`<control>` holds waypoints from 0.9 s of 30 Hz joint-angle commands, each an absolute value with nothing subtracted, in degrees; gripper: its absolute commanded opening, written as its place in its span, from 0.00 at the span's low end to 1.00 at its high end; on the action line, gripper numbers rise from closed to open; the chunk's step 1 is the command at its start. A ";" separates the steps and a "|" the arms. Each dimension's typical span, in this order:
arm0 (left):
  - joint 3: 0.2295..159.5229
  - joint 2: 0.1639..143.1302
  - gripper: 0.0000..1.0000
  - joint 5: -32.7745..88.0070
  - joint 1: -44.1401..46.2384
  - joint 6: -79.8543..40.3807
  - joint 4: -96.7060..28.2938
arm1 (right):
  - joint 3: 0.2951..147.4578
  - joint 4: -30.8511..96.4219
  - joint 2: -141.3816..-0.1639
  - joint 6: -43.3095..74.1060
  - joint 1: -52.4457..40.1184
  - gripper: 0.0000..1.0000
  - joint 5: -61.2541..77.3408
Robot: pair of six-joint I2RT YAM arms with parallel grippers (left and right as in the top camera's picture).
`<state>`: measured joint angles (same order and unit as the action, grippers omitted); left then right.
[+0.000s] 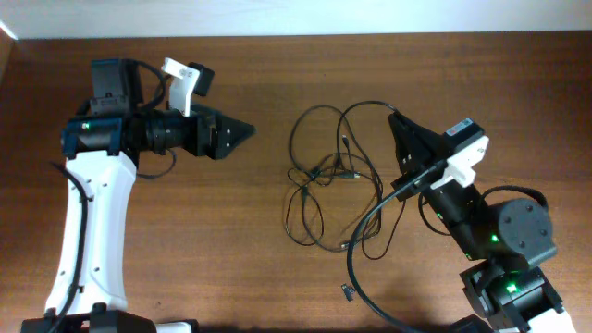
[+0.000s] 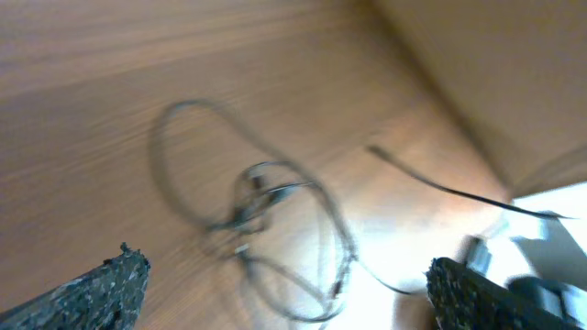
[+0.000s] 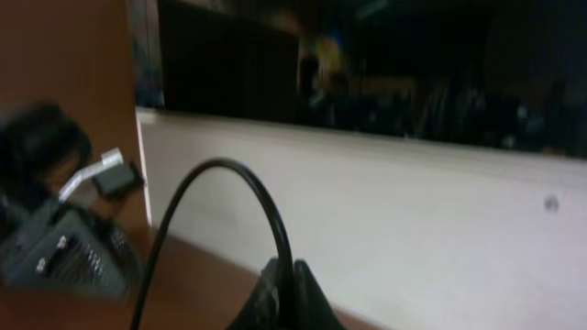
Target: Untangle cables
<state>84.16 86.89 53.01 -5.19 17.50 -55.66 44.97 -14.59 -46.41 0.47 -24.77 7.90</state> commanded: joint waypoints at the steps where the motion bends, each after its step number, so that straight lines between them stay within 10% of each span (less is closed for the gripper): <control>1: 84.38 86.28 0.99 66.02 -1.41 28.25 -57.23 | 45.34 -18.04 -46.24 5.98 -24.73 0.04 9.34; 11: 84.38 86.28 0.99 52.40 9.32 8.40 -52.97 | 45.34 -19.38 -46.72 6.55 -24.73 0.04 13.32; 27: 84.38 86.24 0.99 55.99 20.10 57.54 -53.19 | 45.34 -21.65 -46.98 8.67 -24.71 0.04 7.01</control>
